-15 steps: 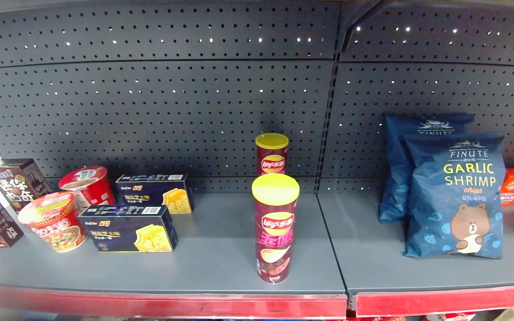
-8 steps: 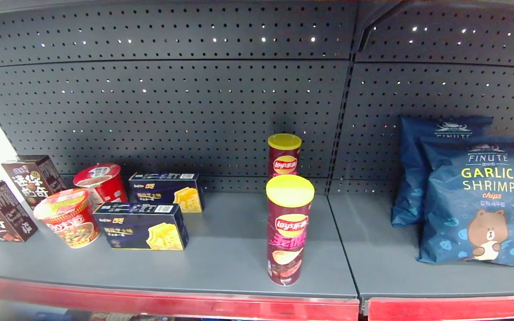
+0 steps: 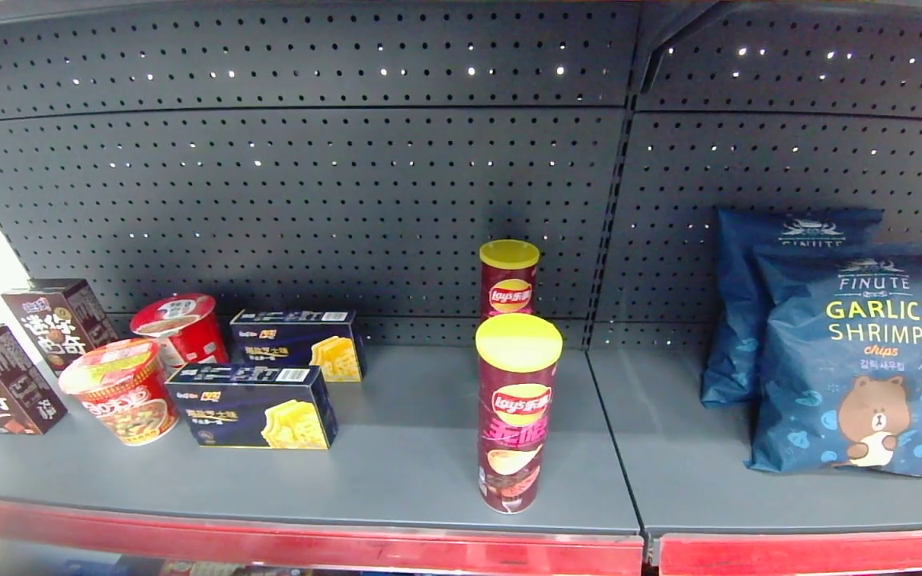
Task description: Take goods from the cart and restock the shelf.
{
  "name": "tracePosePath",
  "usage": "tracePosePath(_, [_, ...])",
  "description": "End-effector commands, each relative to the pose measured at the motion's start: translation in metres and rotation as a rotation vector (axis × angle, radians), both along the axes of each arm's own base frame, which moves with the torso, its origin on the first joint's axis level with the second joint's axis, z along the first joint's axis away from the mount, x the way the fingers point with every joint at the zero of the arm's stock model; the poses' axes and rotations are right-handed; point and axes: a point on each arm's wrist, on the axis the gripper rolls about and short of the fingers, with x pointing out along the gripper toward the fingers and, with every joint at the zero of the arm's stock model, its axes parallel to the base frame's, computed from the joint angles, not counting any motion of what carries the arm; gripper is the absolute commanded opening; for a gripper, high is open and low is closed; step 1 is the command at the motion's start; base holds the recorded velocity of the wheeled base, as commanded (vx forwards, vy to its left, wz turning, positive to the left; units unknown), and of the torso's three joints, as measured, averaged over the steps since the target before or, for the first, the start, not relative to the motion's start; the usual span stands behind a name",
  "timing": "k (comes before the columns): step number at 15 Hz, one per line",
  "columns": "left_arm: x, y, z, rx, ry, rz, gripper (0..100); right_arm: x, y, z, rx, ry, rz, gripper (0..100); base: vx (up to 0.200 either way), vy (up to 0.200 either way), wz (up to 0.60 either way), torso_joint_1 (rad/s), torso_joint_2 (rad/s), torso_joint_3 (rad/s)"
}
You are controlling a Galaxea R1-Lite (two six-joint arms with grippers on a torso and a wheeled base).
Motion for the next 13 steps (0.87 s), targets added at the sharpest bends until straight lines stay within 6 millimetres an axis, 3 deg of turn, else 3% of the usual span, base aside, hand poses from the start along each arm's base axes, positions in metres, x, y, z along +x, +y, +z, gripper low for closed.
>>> tracePosePath(1, [-0.0002,0.0000,-0.0001,0.002,-0.002,0.001,100,0.0002,0.0000,-0.0002,0.006,0.004,-0.002,100,0.000,0.000,0.00,0.000,0.00,0.000])
tracePosePath(13, [-0.0002,-0.0001,-0.0001,0.004,-0.003,-0.002,100,0.0003,0.0007,-0.0005,0.020,0.009,0.027,100,0.000,0.000,0.00,0.000,0.00,0.000])
